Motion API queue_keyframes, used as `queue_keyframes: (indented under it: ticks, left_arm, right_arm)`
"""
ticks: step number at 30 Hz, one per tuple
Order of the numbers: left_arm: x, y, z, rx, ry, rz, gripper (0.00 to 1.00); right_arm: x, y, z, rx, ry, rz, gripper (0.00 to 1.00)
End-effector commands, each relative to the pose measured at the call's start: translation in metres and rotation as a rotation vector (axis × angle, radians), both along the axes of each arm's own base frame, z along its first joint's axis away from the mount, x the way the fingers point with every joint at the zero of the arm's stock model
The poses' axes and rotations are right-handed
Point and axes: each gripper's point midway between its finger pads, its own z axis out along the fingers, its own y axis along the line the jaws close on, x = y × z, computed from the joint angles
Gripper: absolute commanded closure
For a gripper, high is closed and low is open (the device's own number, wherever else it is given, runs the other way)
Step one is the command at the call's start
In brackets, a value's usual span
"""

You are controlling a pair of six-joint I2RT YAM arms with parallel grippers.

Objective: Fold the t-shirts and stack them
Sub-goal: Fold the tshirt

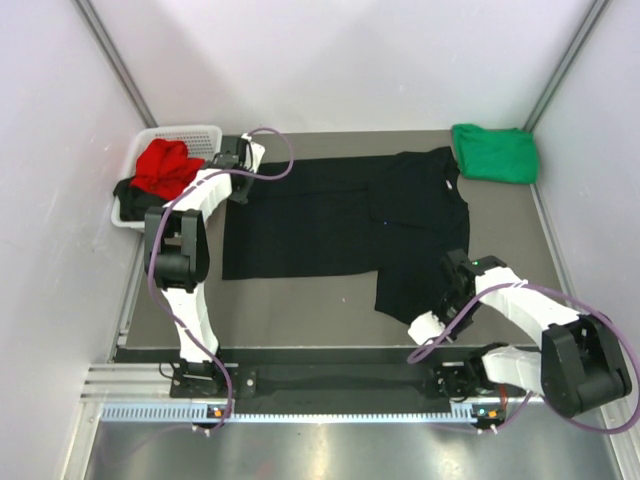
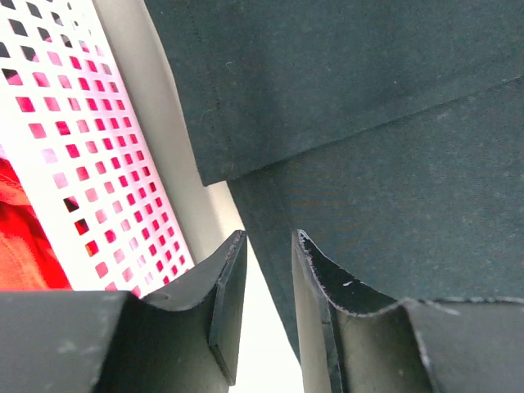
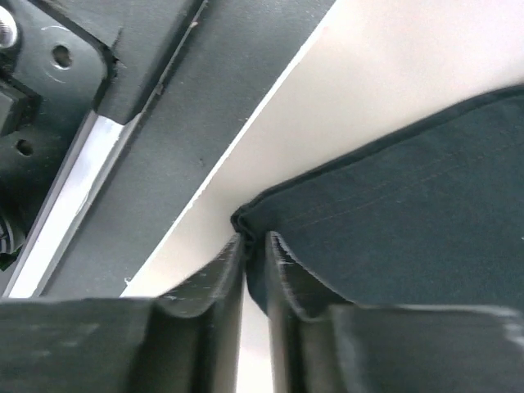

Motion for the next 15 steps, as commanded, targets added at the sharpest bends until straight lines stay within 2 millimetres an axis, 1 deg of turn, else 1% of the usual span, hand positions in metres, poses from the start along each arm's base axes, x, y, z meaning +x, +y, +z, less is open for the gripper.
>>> queue_keyframes:
  ticks: [1,2,3,4,5,6,7,8,9,10,11,12,13,14,15]
  left_arm:
    - [0.006,0.005,0.020,0.029,-0.064,-0.003,0.66]
    - [0.004,0.006,0.020,0.034,-0.060,-0.007,0.66]
    - [-0.003,0.006,0.024,0.032,-0.048,-0.028,0.66]
    - [-0.011,0.007,0.021,0.029,-0.023,-0.041,0.66]
    - [-0.017,0.007,0.021,0.027,-0.002,-0.055,0.66]
    - [-0.031,0.001,0.023,-0.010,0.034,-0.099,0.66]
    - [-0.045,-0.001,0.016,-0.032,0.083,-0.126,0.66]
    - [-0.055,-0.002,0.013,-0.049,0.121,-0.142,0.64]
    - [-0.068,-0.002,0.007,-0.051,0.173,-0.154,0.60]
    - [-0.087,-0.002,-0.001,-0.062,0.252,-0.161,0.60]
    - [-0.097,-0.005,-0.006,-0.093,0.294,-0.172,0.63]
    - [-0.103,-0.004,-0.010,-0.102,0.316,-0.167,0.64]
    - [-0.110,-0.002,-0.016,-0.109,0.338,-0.161,0.65]
    - [-0.112,0.002,-0.019,-0.112,0.341,-0.152,0.66]
    - [-0.115,0.003,-0.022,-0.112,0.349,-0.162,0.67]
  right_arm:
    - [0.001,-0.005,-0.005,-0.033,-0.005,0.003,0.86]
    - [0.001,-0.005,-0.004,-0.036,-0.003,-0.011,0.95]
    - [0.002,-0.005,-0.002,-0.039,-0.007,-0.028,0.99]
    - [0.006,-0.006,0.005,-0.040,-0.018,-0.057,1.00]
    - [0.008,-0.007,0.008,-0.040,-0.027,-0.074,1.00]
    - [0.011,-0.008,0.013,-0.034,-0.046,-0.094,1.00]
    - [0.019,-0.007,0.020,-0.027,-0.070,-0.115,1.00]
    - [0.023,-0.009,0.024,-0.025,-0.082,-0.162,1.00]
    - [0.029,-0.009,0.028,-0.017,-0.100,-0.192,1.00]
    - [0.037,-0.007,0.036,-0.005,-0.116,-0.254,1.00]
    - [0.045,-0.006,0.039,0.003,-0.134,-0.293,1.00]
    - [0.051,-0.006,0.042,0.007,-0.145,-0.330,1.00]
    - [0.061,-0.004,0.048,0.018,-0.164,-0.365,1.00]
    - [0.067,-0.002,0.050,0.026,-0.166,-0.431,1.00]
    - [0.071,-0.001,0.052,0.030,-0.167,-0.454,1.00]
